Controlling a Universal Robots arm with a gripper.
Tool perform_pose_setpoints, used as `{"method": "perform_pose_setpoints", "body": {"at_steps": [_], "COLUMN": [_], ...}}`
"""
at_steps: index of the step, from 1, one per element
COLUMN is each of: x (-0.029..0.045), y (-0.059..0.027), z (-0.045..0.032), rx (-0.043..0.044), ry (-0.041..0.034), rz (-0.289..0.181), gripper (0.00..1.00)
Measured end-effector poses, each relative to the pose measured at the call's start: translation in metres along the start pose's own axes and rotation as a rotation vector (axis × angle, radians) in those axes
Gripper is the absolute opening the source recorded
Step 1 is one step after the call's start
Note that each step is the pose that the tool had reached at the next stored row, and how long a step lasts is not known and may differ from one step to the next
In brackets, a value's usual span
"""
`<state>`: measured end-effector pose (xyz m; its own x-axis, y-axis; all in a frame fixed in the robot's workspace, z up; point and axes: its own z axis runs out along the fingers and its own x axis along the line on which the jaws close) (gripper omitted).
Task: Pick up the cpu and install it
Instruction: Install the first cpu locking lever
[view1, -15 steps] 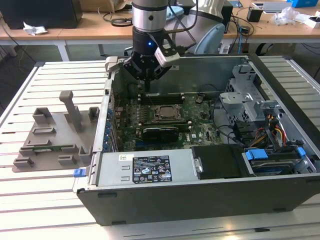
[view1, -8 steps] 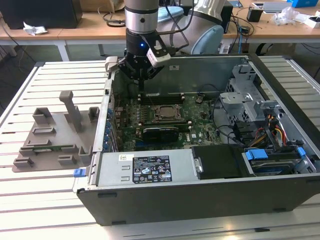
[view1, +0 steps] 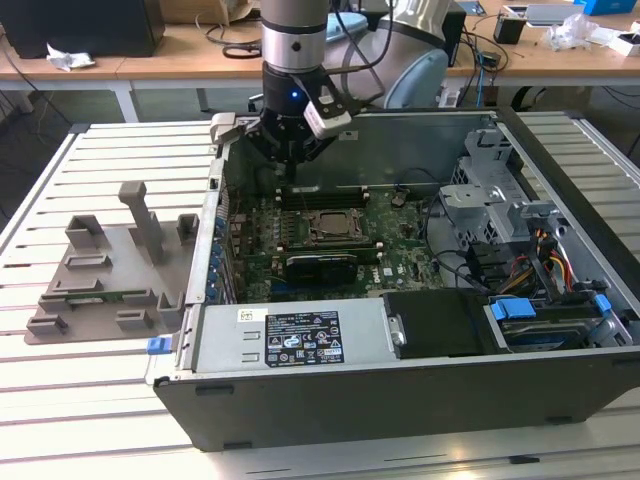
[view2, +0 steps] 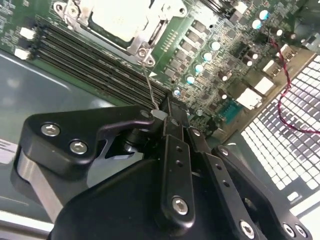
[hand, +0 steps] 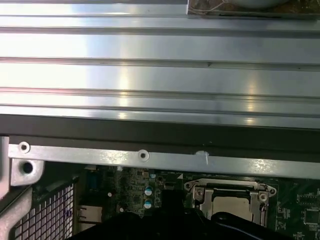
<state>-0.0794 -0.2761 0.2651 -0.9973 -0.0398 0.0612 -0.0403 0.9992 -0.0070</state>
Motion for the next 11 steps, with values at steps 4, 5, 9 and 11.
{"method": "perform_pose_setpoints", "body": {"at_steps": [4,5,9,11], "x": [-0.0079,-0.0096,-0.0177,-0.0233], "y": [-0.0003,-0.0004,-0.0007,-0.001], "z": [-0.0004,-0.0005,-0.001,-0.0013], "rx": [0.0,0.0,0.0,0.0], "ry": [0.0006,0.0006,0.0017,0.0028], "rz": [0.0,0.0,0.0,0.0], "gripper": [0.11,0.11,0.11,0.11]}}
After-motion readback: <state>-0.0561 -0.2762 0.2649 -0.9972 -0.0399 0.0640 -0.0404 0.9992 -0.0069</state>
